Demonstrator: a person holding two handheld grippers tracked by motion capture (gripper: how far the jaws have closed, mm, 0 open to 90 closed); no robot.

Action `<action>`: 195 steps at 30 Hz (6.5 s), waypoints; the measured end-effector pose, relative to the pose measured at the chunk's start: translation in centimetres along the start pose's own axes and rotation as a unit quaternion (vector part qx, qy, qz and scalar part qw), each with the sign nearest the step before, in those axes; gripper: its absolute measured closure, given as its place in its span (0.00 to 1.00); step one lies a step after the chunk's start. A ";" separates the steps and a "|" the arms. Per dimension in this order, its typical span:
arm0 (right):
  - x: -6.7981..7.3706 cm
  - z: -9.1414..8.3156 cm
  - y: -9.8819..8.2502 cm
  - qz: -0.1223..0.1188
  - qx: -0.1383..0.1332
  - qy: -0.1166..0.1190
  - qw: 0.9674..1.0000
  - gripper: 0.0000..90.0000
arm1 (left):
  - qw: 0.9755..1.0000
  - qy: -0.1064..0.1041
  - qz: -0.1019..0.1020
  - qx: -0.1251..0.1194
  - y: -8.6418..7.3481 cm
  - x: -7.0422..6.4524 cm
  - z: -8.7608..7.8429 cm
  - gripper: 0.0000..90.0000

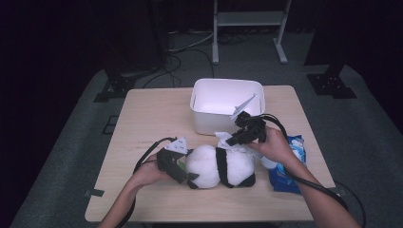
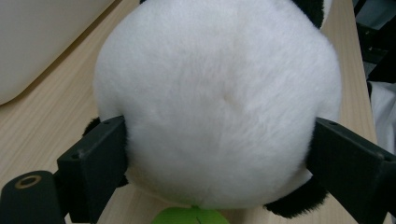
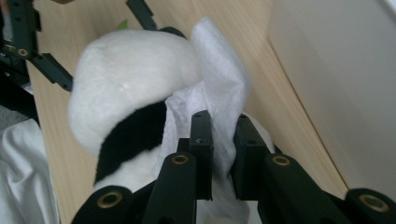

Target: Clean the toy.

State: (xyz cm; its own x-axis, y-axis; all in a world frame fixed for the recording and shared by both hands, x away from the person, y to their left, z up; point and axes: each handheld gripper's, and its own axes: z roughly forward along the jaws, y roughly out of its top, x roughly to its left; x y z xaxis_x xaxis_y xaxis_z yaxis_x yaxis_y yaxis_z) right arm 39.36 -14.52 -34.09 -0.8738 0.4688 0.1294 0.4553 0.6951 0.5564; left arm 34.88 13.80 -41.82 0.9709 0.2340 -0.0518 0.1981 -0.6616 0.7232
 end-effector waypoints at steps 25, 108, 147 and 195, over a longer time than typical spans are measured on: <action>-1.9 -2.9 -6.2 0.050 -0.025 -0.019 0.998 0.89 | 0.999 -0.015 -0.038 -0.001 -0.3 0.4 0.1 0.02; 6.0 2.1 1.3 -0.065 0.024 0.034 0.997 0.87 | 0.999 -0.006 -0.042 -0.022 -2.2 1.2 -1.8 0.06; 3.3 3.1 1.5 -0.031 0.004 0.041 0.999 0.87 | 0.998 -0.019 -0.048 -0.028 -2.0 0.9 -1.7 0.06; 9.5 3.7 1.7 -0.129 0.035 0.050 0.990 0.88 | 0.997 -0.046 -0.049 -0.035 -1.0 -0.2 -0.3 0.15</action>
State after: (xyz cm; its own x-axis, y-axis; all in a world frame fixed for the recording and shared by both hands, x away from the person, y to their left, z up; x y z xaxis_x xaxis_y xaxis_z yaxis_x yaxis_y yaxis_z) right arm 32.43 -6.86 -34.93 -0.9733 0.2178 0.0729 0.2232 0.8220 0.5240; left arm 34.48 14.62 -42.33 0.9564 0.2257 -0.1851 0.2852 -0.5871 0.7576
